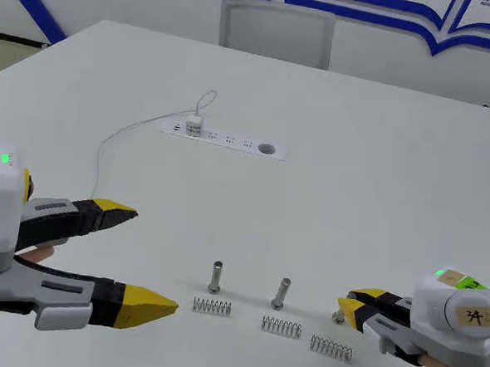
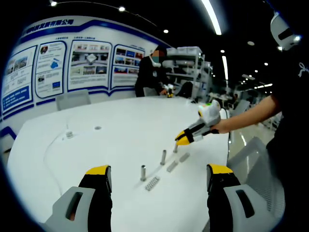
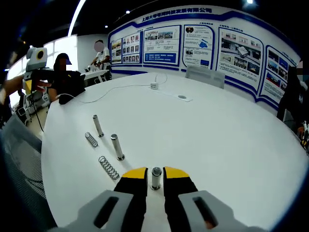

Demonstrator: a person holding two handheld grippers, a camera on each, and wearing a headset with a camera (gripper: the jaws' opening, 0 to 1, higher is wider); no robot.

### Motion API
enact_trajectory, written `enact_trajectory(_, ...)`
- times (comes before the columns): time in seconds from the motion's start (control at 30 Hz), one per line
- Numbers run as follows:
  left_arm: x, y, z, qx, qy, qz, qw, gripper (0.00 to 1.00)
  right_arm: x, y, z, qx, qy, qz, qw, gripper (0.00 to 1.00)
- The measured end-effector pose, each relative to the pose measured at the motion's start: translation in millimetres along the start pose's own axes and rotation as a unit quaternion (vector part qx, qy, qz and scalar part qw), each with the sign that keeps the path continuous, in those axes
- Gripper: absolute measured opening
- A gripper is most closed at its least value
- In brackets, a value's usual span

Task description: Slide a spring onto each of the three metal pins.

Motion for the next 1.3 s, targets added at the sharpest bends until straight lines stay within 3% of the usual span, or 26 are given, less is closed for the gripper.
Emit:
enact_trajectory(0.37, 6.1, 1.5, 1.7, 0.005, -0.008, -0.005, 0.9999, 0.83, -20.5, -1.1, 7.3, 0.002, 0.004, 0.013, 0.9999, 0.17)
enact_trajectory(0.57, 5.7, -2.5, 0.5, 0.001, -0.005, -0.011, 0.9999, 0.83, -26.7, -17.9, 6.8, 0.001, 0.040, -0.002, 0.9992, 0.18)
enact_trajectory(0.83, 5.4, -2.6, -0.3, -0.002, -0.004, -0.017, 0.9998, 0.83, -19.5, -28.5, 0.4, -0.018, 0.073, -0.017, 0.9970, 0.20)
enact_trajectory(1.1, 5.8, -3.1, -0.5, -0.004, -0.001, -0.025, 0.9997, 0.83, -8.9, -40.8, -8.9, -0.025, 0.122, -0.034, 0.9916, 0.22)
enact_trajectory(1.3, 9.5, -5.6, 1.2, -0.007, -0.003, -0.034, 0.9994, 0.83, -4.2, -45.7, -13.0, -0.060, 0.139, -0.052, 0.9871, 0.23)
Point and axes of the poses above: the centre of the closed fingertips' face, and the gripper's own axes: x roughly forward along the fingers, z roughly to its right, y roughly out of its top, the point moved 8 cm from there along -x, roughly backward along the fingers, and after that the axes turned 4 degrees about -z, right-handed, at the moved point
